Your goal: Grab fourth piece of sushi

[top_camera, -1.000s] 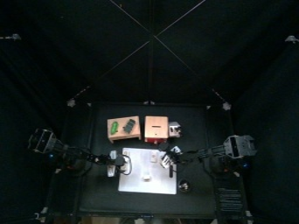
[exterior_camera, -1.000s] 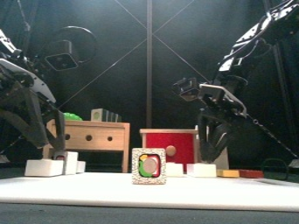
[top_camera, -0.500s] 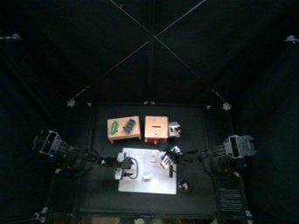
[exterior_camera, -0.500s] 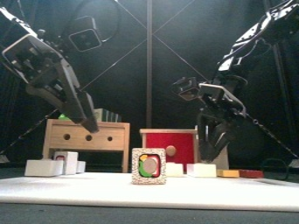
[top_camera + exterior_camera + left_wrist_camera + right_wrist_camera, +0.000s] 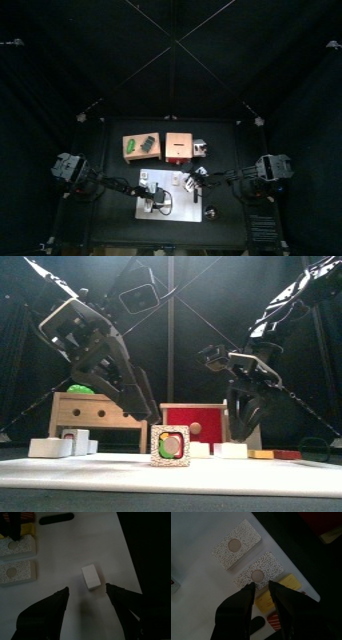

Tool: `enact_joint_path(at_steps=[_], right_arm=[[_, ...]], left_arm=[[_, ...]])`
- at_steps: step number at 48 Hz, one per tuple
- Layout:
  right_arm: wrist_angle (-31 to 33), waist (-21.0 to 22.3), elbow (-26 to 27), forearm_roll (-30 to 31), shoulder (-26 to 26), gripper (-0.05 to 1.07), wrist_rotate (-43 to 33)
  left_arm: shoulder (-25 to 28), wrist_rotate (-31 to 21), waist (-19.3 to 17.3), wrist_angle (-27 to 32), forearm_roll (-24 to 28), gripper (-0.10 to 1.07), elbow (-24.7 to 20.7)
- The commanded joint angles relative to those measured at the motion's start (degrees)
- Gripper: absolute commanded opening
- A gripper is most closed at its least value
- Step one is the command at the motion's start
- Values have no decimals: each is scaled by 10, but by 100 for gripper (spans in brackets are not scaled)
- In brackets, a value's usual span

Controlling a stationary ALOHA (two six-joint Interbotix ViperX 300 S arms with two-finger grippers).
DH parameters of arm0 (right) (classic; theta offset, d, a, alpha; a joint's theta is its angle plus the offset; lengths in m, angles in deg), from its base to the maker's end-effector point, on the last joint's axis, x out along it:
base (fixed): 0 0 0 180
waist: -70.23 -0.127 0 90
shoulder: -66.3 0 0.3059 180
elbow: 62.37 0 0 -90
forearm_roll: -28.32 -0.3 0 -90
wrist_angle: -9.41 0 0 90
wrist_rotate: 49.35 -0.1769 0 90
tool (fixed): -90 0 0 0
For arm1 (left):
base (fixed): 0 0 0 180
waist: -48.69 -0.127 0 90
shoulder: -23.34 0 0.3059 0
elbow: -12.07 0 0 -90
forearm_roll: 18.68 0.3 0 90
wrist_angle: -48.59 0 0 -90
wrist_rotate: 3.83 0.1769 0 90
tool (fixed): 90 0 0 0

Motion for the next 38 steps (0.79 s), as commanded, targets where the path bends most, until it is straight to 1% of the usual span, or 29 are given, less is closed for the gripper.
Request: enact_joint_path(at_steps=[1, 13, 19, 38], right_arm=[[-1, -1, 11, 2, -9, 70, 1], [0, -3, 9, 1, -7, 70, 2], [0, -3, 8, 3, -7, 70, 2], [0, -3, 8, 4, -7, 70, 2]], left_arm=[[10, -1, 2, -4, 1, 94, -28], [40, -1, 2, -12, -3, 93, -54], [51, -1, 2, -23, -1, 91, -58], [50, -1, 2, -24, 0, 72, -54]])
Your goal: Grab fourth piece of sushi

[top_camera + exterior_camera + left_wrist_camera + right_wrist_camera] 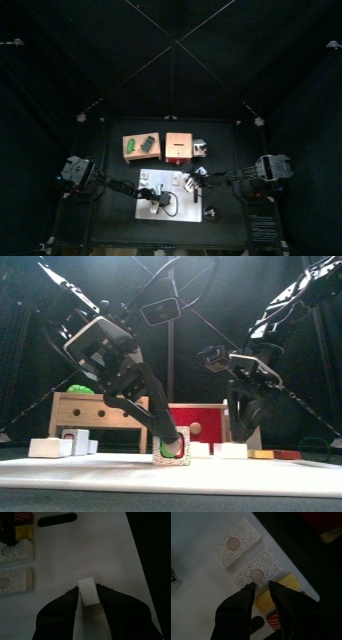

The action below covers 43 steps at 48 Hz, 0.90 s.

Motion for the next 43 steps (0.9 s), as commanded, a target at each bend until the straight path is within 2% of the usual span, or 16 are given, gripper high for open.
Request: enact_joint_path(at_steps=[1, 10, 21, 43], right_arm=[[-1, 0, 9, 1, -10, 70, 1], [-1, 0, 8, 1, -10, 70, 2], [-2, 1, 9, 4, -9, 70, 2], [-2, 1, 11, 3, -9, 70, 1]], left_arm=[[-11, 0, 1, -3, 2, 71, -8], [-23, 1, 2, -4, 2, 66, 1], [-54, 1, 1, -7, 5, 65, 21], [-53, 1, 2, -16, 7, 65, 25]])
